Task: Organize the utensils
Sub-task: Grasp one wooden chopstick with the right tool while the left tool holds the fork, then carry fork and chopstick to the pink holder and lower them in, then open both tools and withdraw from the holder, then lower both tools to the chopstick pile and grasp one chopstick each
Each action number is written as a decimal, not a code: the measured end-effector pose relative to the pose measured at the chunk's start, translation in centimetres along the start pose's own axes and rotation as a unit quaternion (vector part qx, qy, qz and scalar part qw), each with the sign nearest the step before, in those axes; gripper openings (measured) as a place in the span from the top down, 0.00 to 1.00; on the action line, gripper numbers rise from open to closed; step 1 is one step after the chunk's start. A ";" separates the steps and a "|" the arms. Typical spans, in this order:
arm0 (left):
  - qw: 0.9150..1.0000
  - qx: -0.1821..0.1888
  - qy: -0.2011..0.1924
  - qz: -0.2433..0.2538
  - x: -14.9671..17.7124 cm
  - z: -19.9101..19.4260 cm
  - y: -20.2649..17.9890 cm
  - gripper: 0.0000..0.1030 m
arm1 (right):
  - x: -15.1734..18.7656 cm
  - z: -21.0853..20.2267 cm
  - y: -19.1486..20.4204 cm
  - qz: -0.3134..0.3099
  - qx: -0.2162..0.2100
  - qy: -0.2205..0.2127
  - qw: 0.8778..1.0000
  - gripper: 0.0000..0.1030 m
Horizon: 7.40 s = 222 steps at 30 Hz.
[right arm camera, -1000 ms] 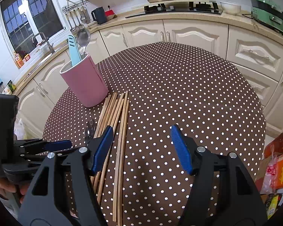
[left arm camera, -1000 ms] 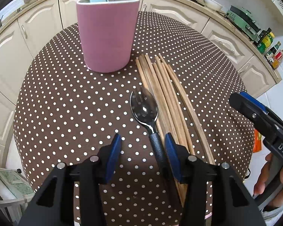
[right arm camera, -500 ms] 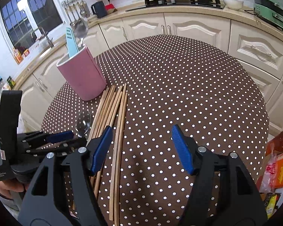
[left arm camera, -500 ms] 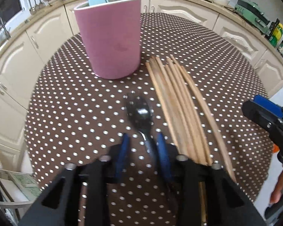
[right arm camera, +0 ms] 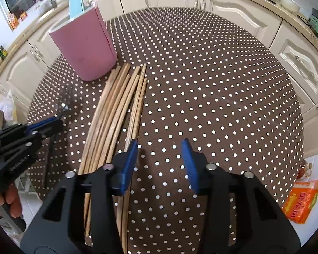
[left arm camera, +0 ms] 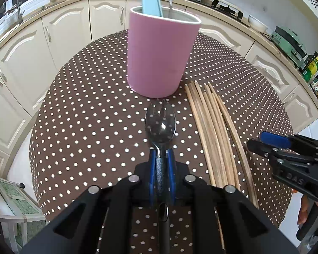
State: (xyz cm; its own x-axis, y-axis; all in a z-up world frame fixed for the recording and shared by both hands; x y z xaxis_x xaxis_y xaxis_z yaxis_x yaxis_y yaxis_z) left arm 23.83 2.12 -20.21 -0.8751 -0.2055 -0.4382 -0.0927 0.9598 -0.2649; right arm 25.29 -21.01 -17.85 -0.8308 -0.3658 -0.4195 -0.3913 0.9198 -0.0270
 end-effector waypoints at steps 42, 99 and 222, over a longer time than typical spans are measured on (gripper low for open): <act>0.997 0.053 -0.013 -0.046 -0.8 -0.6 3.0 0.89 | -4.8 -0.6 3.4 -0.013 -0.006 -0.042 0.999 0.94; 0.884 0.171 -0.434 0.008 -11.3 -12.5 -3.9 0.89 | -14.7 -16.5 4.7 -0.030 -0.052 -0.390 0.919 0.94; 0.994 -0.068 0.041 0.071 -0.9 2.6 -5.8 0.39 | 3.1 -3.6 -2.5 0.081 -0.056 -0.136 0.986 0.46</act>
State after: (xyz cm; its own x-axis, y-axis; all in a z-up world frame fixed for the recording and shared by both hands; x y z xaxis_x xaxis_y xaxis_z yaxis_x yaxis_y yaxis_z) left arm 26.37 -3.78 -20.47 -0.9190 -0.0542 -0.3906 -0.0235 0.9963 -0.0831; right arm 22.29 -24.96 -15.87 -0.7552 -0.1496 -0.6381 -0.3165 0.9358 0.1551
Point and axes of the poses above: each gripper's, at about its wrist camera, not at the fingertips, and z roughly the way its jaws point, y to its left, x to its underside, the point moved 2 cm from there along z, roughly the way its jaws point, and after that the axes turned 12 degrees about -z, right-handed, at the moved point
